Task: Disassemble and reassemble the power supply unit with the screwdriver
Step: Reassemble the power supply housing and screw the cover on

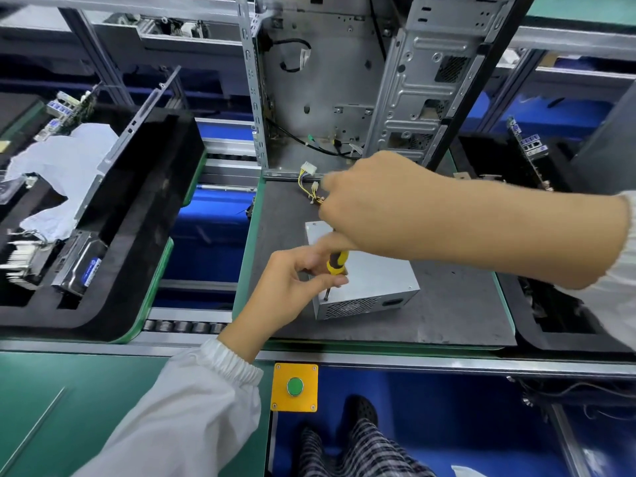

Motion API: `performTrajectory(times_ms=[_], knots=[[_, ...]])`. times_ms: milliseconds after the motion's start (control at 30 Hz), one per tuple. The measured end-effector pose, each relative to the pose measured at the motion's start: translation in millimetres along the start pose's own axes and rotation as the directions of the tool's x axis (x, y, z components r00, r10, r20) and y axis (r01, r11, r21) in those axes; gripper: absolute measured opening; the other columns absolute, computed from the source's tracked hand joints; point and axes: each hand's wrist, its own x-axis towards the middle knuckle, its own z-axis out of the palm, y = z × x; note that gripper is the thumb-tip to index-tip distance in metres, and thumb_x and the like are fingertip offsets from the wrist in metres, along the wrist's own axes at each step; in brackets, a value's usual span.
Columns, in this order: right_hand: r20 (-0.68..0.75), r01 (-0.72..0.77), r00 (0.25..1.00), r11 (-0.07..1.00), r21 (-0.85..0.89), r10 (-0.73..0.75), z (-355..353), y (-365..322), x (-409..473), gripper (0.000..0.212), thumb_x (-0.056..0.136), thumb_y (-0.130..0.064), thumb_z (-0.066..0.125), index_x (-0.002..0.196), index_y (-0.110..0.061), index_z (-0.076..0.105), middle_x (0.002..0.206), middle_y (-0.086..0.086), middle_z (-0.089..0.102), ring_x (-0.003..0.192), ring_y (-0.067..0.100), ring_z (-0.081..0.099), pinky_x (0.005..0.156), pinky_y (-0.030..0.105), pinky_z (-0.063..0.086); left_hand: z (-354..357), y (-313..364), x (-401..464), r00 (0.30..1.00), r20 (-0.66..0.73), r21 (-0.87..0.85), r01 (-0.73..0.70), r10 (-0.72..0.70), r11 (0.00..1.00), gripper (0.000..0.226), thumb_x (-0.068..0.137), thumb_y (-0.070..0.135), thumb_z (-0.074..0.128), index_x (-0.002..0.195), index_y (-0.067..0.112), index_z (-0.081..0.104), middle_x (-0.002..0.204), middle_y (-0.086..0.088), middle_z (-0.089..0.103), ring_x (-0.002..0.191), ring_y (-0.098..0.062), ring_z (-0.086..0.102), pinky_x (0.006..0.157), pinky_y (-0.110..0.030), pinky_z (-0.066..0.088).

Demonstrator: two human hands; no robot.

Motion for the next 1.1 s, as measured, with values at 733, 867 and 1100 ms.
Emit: performTrajectory(times_ms=[733,867,1100], knots=[[0.033,0.091,0.995,0.995,-0.034,-0.09,9,-2,-1,0.017,0.092,-0.014,0.05,0.106,-0.02,0.043,0.092,-0.002,0.025,0.049,0.008,0.02,0.045,0.024,0.007,-19,12,0,0.977,0.213,-0.133,0.036,-0.006,0.99,0.021,0.096,-0.002,0.053,0.111,0.012,0.058,0.104,-0.003,0.07,0.094,-0.017,0.068,0.089,-0.025,0.051],[0.006,0.049,0.999,0.999,0.019,-0.049,14,-4,-5,0.015,0.097,-0.022,0.048,0.096,-0.02,0.033,0.089,-0.001,0.026,0.049,0.01,0.021,0.044,0.027,0.013,-21,3,-1,0.982,0.184,-0.015,0.056,-0.052,0.998,0.049,0.078,0.011,0.08,0.121,0.007,0.056,0.109,-0.009,0.063,0.1,-0.018,0.065,0.091,-0.032,0.052],[0.059,0.078,0.996,0.977,-0.201,-0.067,17,-3,-12,0.016,0.099,-0.028,0.04,0.092,-0.016,0.033,0.081,0.001,0.031,0.045,0.015,0.019,0.041,0.028,0.011,-8,-28,-12,0.99,0.093,0.093,0.096,-0.105,0.991,0.014,0.084,0.006,0.074,0.093,0.018,0.075,0.091,0.003,0.071,0.087,-0.018,0.065,0.086,-0.042,0.052]])
